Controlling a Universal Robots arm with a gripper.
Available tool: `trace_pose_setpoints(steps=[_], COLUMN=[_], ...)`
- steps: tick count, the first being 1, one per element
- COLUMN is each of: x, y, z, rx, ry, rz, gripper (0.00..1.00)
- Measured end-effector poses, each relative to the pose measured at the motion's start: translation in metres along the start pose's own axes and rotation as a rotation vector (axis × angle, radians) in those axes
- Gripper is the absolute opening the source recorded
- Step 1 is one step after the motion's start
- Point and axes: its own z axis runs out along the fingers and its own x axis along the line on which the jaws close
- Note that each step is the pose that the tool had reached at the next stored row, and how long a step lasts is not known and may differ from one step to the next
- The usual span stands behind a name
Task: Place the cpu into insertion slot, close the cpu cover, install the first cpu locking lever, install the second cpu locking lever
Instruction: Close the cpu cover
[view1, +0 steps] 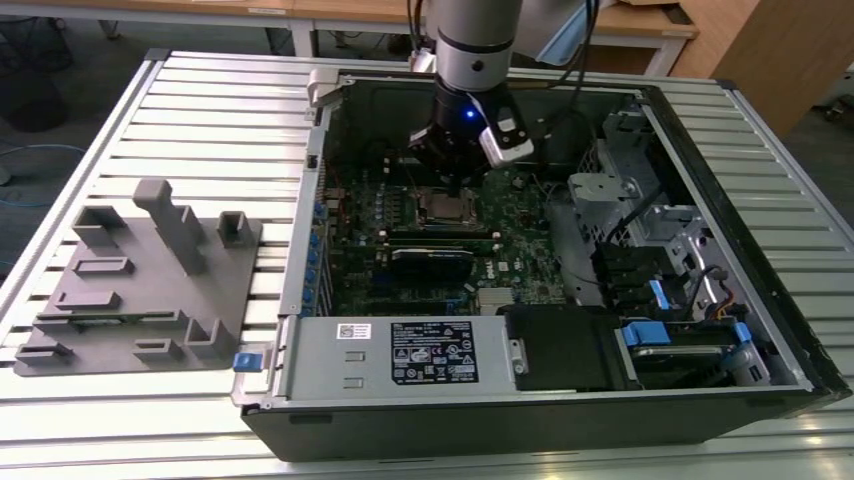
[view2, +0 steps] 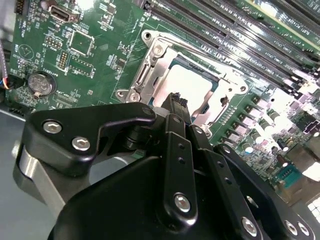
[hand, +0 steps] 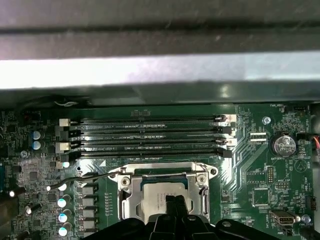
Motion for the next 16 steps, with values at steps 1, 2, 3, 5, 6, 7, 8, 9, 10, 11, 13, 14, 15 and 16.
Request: trace_pose_setpoints(steps=[1, 2, 3, 5, 6, 7, 8, 9, 10, 11, 13, 14, 15, 16], x=[0.0005, 0.0011, 0.0019, 0.0053, 0.0074, 0.0096, 0.0117, 0.0138, 0.0161, 0.0183, 0.0222, 0.0242, 0.0261, 0.0279], y=[-0.0004, -0.0008, -0.0010, -0.0014, -0.0016, -0.0018, -0.0019, -0.0020, -0.0021, -0.0022, -0.0024, -0.0026, -0.0030, -0.0036], z=[0.0004, 0.0007, 0.0008, 0.0009, 0.0009, 0.0009, 0.0008, 0.0008, 0.0009, 0.0009, 0.0009, 0.0010, 0.0011, 0.0012], rx=[0.0000, 0.0000, 0.0001, -0.0001, -0.0002, -0.0001, -0.0001, -0.0002, -0.0003, -0.0004, -0.0003, -0.0003, -0.0003, -0.0004], ry=[0.0000, 0.0001, 0.0001, -0.0002, -0.0005, -0.0010, -0.0015, -0.0020, -0.0025, -0.0029, -0.0033, -0.0033, -0.0034, -0.0034], rz=[-0.001, -0.002, -0.003, -0.004, -0.005, -0.006, -0.006, -0.006, -0.007, -0.007, -0.007, -0.008, -0.008, -0.008], gripper=[0.11, 0.11, 0.11, 0.11, 0.11, 0.11, 0.11, 0.11, 0.11, 0.11, 0.11, 0.11, 0.11, 0.11])
